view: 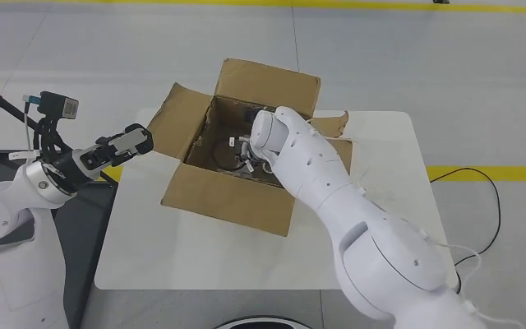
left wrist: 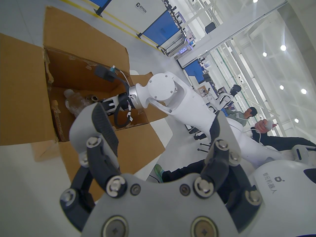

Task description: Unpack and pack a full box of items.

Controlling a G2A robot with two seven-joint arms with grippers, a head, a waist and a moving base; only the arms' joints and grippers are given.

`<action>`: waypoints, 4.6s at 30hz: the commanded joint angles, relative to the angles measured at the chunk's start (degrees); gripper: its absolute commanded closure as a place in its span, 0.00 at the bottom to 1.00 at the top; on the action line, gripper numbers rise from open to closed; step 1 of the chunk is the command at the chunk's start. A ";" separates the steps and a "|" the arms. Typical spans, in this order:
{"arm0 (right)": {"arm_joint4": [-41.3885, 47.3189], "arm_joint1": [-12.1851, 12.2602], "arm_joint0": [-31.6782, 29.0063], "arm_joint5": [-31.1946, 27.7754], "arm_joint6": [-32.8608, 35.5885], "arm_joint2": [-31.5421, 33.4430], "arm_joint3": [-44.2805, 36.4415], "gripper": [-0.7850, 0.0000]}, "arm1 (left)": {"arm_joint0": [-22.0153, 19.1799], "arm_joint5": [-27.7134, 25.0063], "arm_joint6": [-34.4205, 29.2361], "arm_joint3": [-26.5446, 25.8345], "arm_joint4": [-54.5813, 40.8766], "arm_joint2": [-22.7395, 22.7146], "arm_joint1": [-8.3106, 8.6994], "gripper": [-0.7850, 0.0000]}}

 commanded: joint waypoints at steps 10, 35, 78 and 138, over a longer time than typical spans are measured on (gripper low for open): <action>-6.13 1.48 -0.27 -0.05 7.21 -1.08 -2.07 1.00 | 0.00 0.00 0.00 0.00 0.00 0.00 0.00 0.00; -17.87 7.59 -3.27 2.37 15.55 0.03 -10.85 1.00 | 0.00 0.00 0.00 0.00 0.00 0.00 0.00 0.00; -22.21 12.18 -9.45 5.55 11.93 7.95 -26.82 1.00 | 0.00 0.00 0.00 0.00 0.00 0.00 0.00 0.00; -20.42 -0.91 -2.04 -0.09 6.77 4.72 -0.36 0.00 | 0.00 0.00 0.00 0.00 0.00 0.00 0.00 0.00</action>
